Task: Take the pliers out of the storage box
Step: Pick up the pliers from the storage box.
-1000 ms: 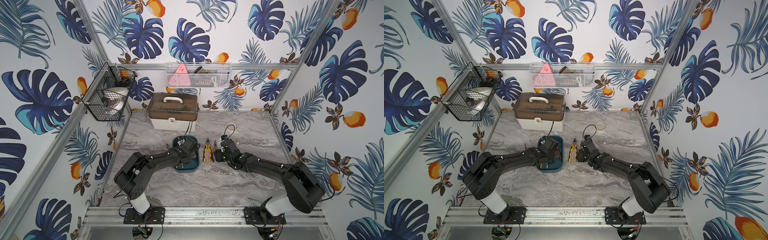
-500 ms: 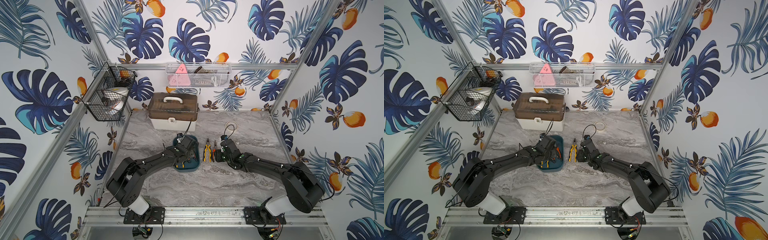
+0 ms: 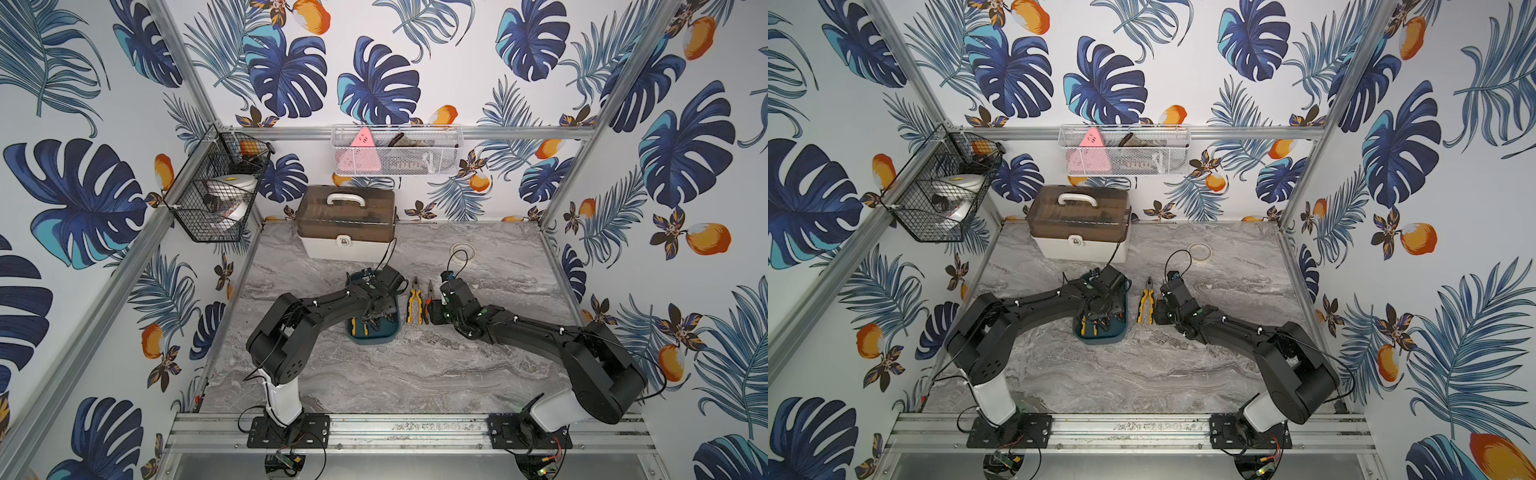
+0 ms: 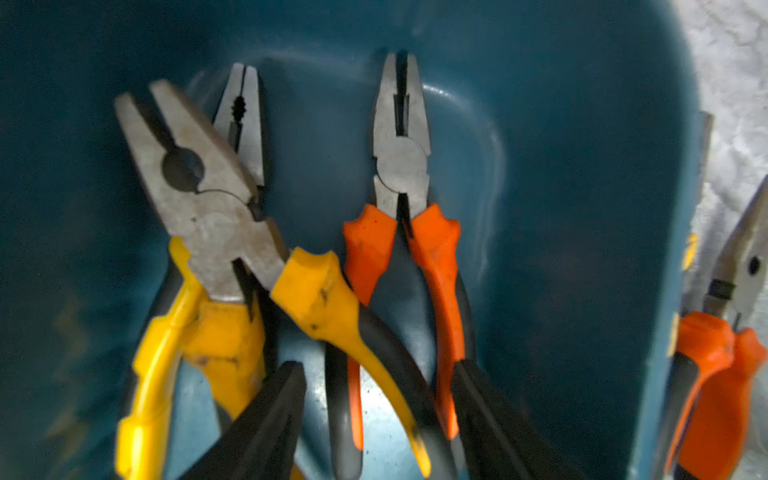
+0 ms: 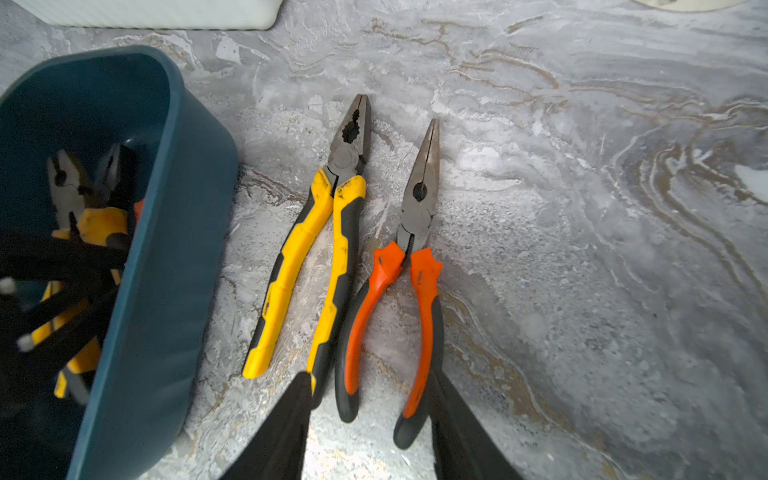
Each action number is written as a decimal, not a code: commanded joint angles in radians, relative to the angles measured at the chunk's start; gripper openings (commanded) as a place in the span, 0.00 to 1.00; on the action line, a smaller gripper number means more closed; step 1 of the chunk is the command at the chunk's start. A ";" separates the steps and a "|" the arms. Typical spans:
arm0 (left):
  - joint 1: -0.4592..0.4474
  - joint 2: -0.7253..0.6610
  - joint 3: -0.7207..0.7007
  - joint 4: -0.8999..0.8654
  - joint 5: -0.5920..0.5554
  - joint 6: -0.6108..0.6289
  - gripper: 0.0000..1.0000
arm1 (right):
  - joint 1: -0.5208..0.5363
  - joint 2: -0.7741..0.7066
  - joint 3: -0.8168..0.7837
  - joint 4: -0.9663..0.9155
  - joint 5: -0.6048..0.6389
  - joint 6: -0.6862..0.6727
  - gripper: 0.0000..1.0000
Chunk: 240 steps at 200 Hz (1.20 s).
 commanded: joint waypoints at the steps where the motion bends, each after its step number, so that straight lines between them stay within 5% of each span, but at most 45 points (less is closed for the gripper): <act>1: 0.001 0.022 0.005 -0.028 0.006 -0.033 0.63 | 0.002 -0.001 0.009 0.007 0.000 -0.009 0.49; 105: 0.001 -0.058 -0.014 -0.067 -0.067 -0.025 0.20 | 0.001 -0.004 0.010 0.005 -0.002 -0.011 0.49; 133: 0.002 -0.090 -0.034 -0.051 -0.069 -0.012 0.00 | 0.002 -0.005 0.009 0.004 -0.002 -0.010 0.48; 240: 0.001 -0.259 -0.064 0.060 0.137 0.340 0.00 | 0.001 -0.020 0.003 0.003 0.012 0.001 0.49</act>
